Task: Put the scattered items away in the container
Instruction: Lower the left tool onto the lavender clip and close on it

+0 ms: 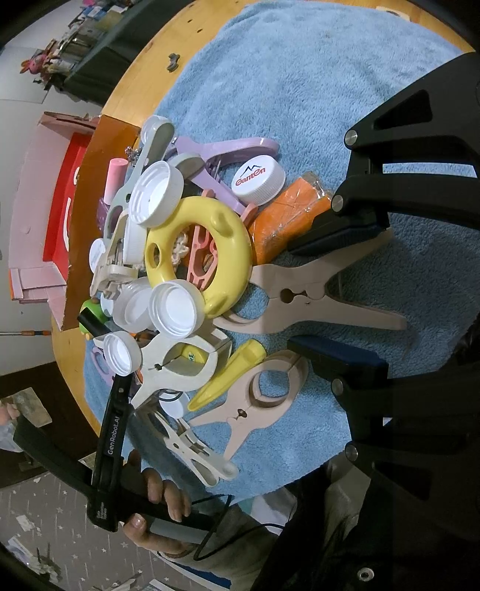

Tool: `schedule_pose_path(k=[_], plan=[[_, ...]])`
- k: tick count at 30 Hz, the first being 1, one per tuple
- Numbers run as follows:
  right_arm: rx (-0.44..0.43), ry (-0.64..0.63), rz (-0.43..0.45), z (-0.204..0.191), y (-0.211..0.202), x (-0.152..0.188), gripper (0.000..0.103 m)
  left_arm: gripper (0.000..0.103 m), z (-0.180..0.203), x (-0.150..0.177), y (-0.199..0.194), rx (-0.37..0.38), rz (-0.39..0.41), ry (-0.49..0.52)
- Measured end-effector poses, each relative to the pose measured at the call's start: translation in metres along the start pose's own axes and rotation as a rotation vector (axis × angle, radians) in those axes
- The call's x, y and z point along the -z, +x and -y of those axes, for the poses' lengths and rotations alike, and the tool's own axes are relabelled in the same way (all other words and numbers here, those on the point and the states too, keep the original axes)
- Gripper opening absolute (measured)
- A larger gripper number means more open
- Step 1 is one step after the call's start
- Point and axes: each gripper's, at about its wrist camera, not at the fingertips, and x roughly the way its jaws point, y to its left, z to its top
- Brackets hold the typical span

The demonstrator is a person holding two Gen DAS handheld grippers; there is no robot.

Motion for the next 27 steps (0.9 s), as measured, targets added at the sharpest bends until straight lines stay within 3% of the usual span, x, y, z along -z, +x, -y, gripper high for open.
schedule_pose_path(k=[11,17,21,27], plan=[[-0.032,0.010,0.009,0.006,-0.001,-0.002,0.043,0.077,-0.013,-0.003,0.002,0.033,-0.037,0.012],[-0.043,0.009,0.010,0.007,-0.001,-0.002,0.043,0.079,-0.016,-0.004,-0.006,-0.059,-0.026,0.035],[-0.041,0.007,0.009,0.006,-0.001,-0.002,0.043,0.079,-0.028,-0.005,-0.003,-0.008,-0.052,-0.026],[-0.036,0.004,0.007,0.006,-0.001,-0.002,0.043,0.079,-0.020,-0.002,0.000,0.031,-0.093,-0.039]])
